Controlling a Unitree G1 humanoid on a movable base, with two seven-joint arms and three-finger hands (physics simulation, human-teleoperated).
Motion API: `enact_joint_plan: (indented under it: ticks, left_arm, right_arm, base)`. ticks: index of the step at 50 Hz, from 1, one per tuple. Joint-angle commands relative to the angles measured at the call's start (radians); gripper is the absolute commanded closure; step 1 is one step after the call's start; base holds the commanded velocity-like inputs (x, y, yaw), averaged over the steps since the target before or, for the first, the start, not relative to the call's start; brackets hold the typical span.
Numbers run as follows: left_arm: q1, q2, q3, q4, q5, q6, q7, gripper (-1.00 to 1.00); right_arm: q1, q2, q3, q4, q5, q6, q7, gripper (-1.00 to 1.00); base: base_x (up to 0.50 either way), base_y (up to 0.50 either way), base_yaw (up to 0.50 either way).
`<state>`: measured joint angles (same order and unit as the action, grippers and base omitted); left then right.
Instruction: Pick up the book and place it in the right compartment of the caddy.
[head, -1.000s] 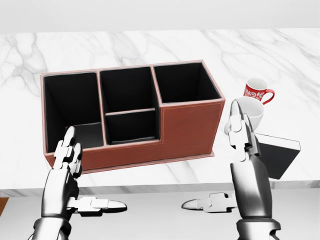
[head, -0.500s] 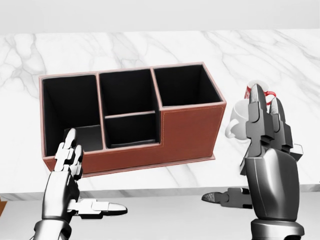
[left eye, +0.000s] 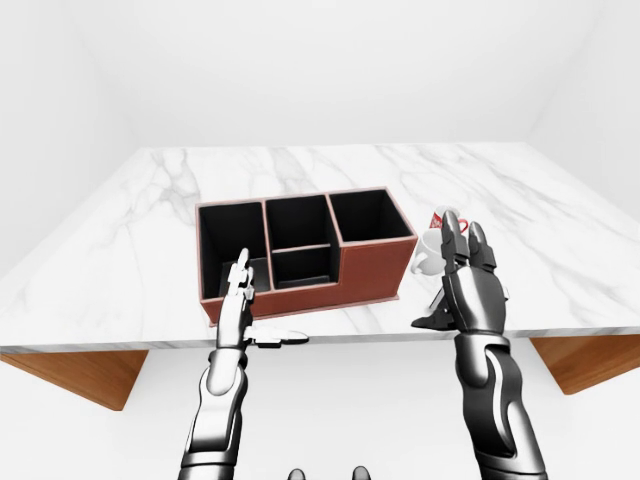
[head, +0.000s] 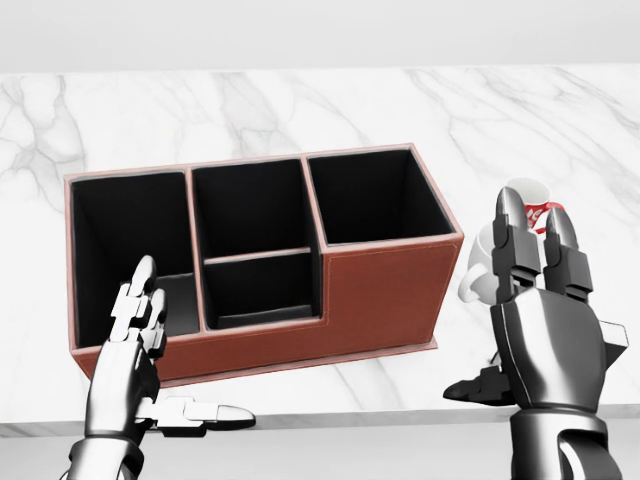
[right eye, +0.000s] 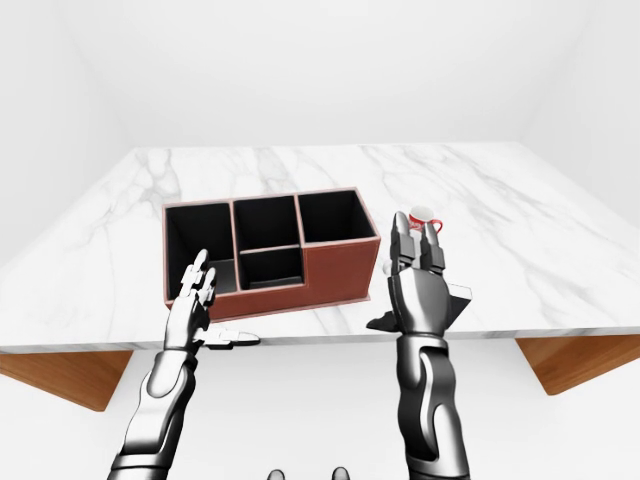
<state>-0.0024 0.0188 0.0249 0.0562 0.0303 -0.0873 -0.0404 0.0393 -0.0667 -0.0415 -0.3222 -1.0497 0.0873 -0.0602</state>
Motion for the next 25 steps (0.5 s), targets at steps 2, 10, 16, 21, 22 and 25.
enact_joint_plan:
  ticks: [2, 10, 16, 21, 22, 25]
  left_arm:
    - [-0.001, 0.0, 0.0, -0.002, 0.0, 0.0, 0.0, -1.0]
    - [0.001, -0.001, -0.001, -0.001, 0.001, 0.0, 0.0, -1.0]
    - [0.003, -0.001, -0.001, -0.006, 0.002, 0.0, 0.001, -1.0]
    - [0.004, 0.0, -0.001, -0.011, 0.001, 0.003, 0.0, -1.0]
    - [0.003, 0.0, -0.001, -0.009, 0.001, 0.003, -0.001, -1.0]
    - [0.003, 0.0, -0.001, -0.003, 0.001, 0.0, 0.0, -1.0]
  right_arm:
    - [-0.004, -0.012, -0.019, 0.02, -0.039, 0.0, 0.032, -1.0]
    - [0.009, -0.014, -0.031, -0.001, -0.059, 0.0, 0.064, -1.0]
    - [0.001, -0.023, -0.045, 0.047, -0.054, 0.0, 0.038, -1.0]
    - [-0.007, -0.038, -0.061, 0.091, -0.055, 0.0, 0.012, -1.0]
    - [-0.007, -0.04, -0.064, 0.099, -0.053, 0.0, 0.01, -1.0]
    - [-0.007, -0.048, -0.078, 0.107, -0.044, 0.0, 0.011, -1.0]
  base:
    - [0.0, 0.0, 0.0]
    - [0.0, 0.0, 0.0]
    - [0.0, 0.0, 0.0]
    - [0.0, 0.0, 0.0]
    - [0.0, 0.0, 0.0]
    - [0.0, 0.0, 0.0]
